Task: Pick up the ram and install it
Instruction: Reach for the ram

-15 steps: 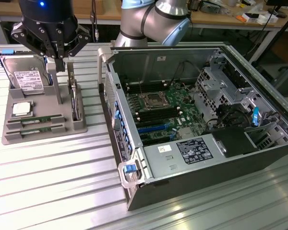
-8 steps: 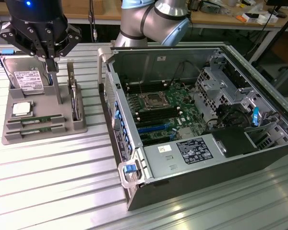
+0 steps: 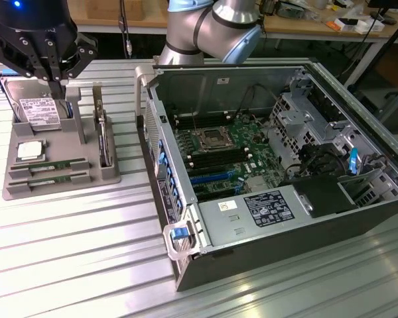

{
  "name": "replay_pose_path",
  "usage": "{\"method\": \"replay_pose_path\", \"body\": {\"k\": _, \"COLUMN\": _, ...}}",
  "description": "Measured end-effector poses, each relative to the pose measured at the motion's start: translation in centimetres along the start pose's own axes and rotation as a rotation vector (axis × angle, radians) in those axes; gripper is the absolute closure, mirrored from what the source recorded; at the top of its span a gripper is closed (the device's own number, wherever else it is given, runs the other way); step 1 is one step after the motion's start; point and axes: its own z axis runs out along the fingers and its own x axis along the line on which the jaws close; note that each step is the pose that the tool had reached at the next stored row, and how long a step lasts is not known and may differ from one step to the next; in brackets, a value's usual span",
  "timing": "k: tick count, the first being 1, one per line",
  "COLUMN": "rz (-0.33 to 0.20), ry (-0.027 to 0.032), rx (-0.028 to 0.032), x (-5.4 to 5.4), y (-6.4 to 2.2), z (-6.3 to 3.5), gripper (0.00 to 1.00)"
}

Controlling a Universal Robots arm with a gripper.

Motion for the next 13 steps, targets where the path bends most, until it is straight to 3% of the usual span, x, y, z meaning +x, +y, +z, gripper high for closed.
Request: {"method": "replay_pose_path", "body": {"k": 13, "rz": 0.0, "ry": 0.0006, "rx": -0.0079, "x": 2.3, "y": -0.17, "z": -0.05, "gripper": 0.9}}
